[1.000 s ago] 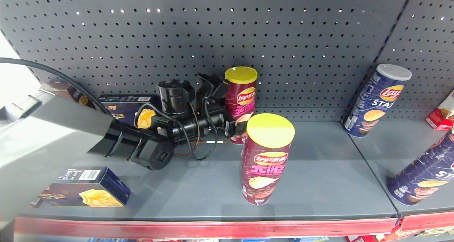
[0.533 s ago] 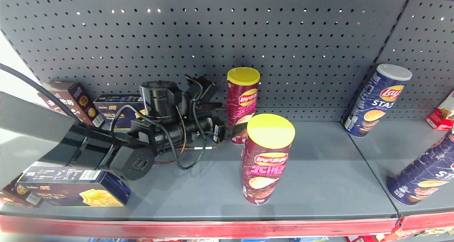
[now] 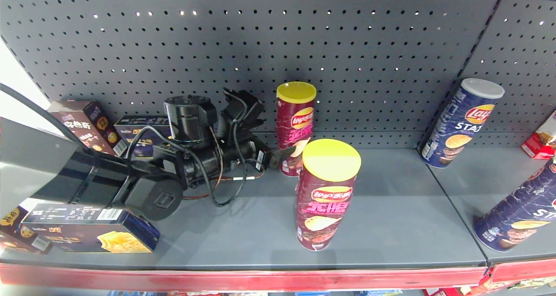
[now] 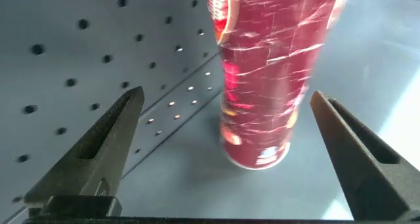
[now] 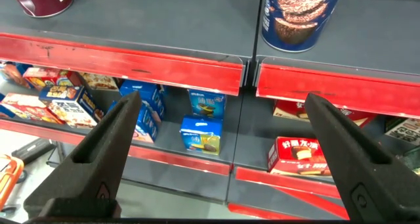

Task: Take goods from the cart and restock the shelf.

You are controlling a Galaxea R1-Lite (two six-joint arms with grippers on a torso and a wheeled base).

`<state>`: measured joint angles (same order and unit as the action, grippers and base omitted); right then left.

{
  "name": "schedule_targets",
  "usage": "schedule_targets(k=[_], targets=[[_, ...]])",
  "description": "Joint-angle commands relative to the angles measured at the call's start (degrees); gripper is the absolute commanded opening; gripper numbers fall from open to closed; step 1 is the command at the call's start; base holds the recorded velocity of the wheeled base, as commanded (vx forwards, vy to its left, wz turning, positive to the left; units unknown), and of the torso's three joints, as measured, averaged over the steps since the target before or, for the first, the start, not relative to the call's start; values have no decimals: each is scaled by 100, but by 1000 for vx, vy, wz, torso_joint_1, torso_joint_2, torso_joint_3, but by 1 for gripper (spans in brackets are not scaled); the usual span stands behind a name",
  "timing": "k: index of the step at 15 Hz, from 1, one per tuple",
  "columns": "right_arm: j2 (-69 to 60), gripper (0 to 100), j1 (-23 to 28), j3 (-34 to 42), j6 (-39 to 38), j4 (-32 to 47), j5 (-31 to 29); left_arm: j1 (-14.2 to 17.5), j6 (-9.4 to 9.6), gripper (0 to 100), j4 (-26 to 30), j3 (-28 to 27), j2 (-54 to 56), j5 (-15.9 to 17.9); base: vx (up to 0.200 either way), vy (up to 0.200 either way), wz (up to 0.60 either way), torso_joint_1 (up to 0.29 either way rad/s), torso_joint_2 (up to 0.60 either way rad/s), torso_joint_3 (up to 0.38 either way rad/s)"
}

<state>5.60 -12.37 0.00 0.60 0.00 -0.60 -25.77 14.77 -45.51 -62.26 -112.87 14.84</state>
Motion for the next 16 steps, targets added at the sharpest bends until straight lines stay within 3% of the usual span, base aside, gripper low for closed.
schedule_targets(k=[1,8,16], targets=[[12,100,-2,0,2,0,-2,2,-1,100,-2,-6,2,-139,0,0,0,0,0,0],[12,100,-2,0,2,0,-2,19,-1,100,7,-6,-51,-499,0,0,0,0,0,0],[12,100,-2,0,2,0,-2,195,8,100,-20,240,-7,-526,0,0,0,0,0,0]])
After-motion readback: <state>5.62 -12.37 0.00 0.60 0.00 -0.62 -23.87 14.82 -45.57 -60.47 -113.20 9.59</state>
